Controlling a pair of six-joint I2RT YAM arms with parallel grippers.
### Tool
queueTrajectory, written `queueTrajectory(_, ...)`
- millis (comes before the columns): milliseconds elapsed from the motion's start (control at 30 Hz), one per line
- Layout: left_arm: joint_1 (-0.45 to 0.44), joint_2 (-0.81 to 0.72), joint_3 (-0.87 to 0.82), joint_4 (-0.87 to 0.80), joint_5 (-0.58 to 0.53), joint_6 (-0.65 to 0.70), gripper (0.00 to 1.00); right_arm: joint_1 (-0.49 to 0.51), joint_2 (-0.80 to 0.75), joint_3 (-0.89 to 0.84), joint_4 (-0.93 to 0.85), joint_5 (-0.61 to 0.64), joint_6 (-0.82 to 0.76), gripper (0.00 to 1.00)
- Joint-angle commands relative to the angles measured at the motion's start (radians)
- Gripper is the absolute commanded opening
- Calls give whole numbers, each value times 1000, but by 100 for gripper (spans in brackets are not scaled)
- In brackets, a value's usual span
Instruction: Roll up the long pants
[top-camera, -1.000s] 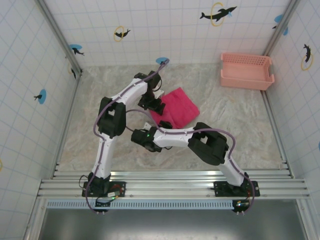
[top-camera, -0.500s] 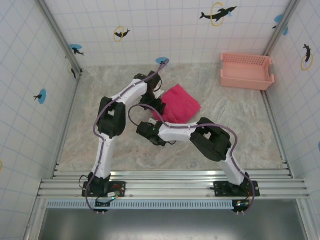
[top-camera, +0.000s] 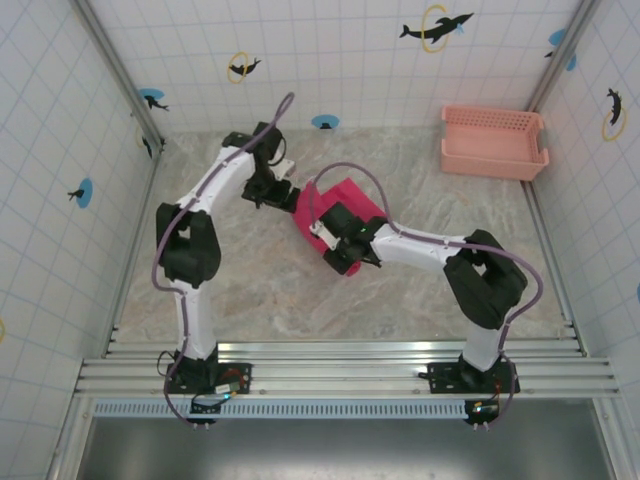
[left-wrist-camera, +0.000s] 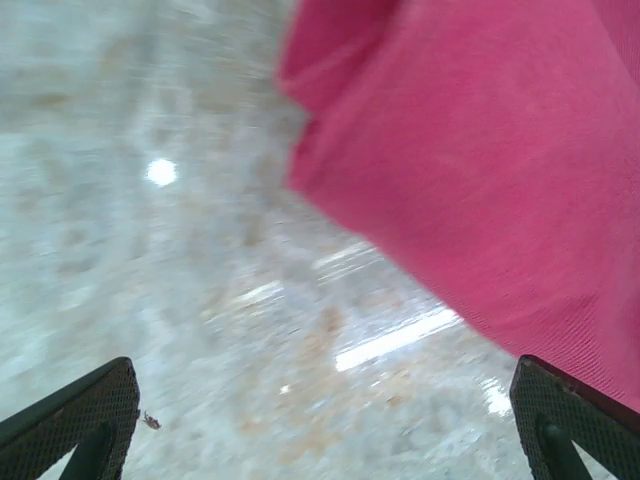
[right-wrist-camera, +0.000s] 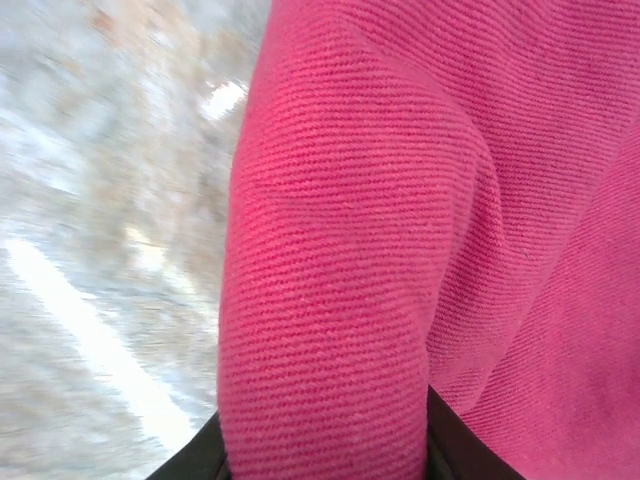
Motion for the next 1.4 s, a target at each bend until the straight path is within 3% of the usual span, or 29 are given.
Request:
queueTrajectory(0, 4, -80, 8, -50, -30, 23, 97, -18, -44, -58, 162, -424, 130, 23)
queueTrajectory(133, 4, -110, -53, -28, -20, 18, 97, -57, -32, -121, 395, -640, 322, 23)
queueTrajectory(200, 4, -115, -86, -18, -17, 16, 97, -81, -19, -195, 635, -701, 485, 23)
queueTrajectory(267, 4, -122, -121, -1, -7, 12, 98, -113, 12, -284, 921, -710, 679, 24)
queueTrajectory(367, 5, -128, -166, 26, 10, 6, 97, -145, 85, -367, 1156, -681, 835, 24)
queueTrajectory(667, -29, -86, -201, 66, 23, -8, 98, -155, 331, -460, 1524, -571, 1119, 22)
queueTrajectory(1033, -126, 128, -33, 92, -5, -77, 97, -140, 421, -441, 1529, -584, 1140, 22)
queueTrajectory(1200, -145, 241, 52, 40, -103, -85, 97, -136, 393, -429, 1456, -604, 1095, 24)
queueTrajectory(1267, -159, 268, 54, 41, -117, -86, 97, -130, 375, -416, 1392, -609, 1060, 29)
queueTrajectory(1367, -182, 289, 58, 37, -150, -90, 98, -118, 312, -407, 1249, -580, 971, 46)
